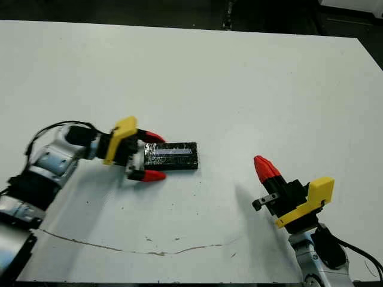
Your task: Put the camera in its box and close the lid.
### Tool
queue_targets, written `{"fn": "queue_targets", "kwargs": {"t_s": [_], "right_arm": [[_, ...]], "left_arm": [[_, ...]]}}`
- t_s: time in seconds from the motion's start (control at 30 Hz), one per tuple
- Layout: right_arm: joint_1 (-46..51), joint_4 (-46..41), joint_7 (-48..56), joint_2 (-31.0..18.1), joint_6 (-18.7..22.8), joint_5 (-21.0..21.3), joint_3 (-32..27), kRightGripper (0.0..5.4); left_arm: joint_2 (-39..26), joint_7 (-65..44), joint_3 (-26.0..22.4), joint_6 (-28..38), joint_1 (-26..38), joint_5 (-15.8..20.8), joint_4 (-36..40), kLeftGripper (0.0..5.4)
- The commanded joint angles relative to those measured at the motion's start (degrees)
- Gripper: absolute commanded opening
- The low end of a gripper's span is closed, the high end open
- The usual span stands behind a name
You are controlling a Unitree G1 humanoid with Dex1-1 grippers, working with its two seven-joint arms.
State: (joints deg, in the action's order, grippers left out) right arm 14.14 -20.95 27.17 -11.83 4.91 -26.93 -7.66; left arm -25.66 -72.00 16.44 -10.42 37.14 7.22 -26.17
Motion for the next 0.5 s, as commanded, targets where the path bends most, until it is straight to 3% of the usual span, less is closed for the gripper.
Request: {"fn": "queue_targets", "kwargs": {"t_s": [0.03, 0.5], "right_arm": [[0.3, -0.6, -0.5, -0.9, 1.2, 0.1, -0.2, 0.0], [0.1, -0.1, 0.2, -0.7, 0.3, 0.1, -0.3, 0.0]], "left_arm": [[-3.2, -0.2, -0.4, -3.9, -2.6, -0.9, -0.3, 5.39], [-7.7, 3.1, -4.2, -5.3, -4.4, -0.4, 4.1, 5.39]]}}
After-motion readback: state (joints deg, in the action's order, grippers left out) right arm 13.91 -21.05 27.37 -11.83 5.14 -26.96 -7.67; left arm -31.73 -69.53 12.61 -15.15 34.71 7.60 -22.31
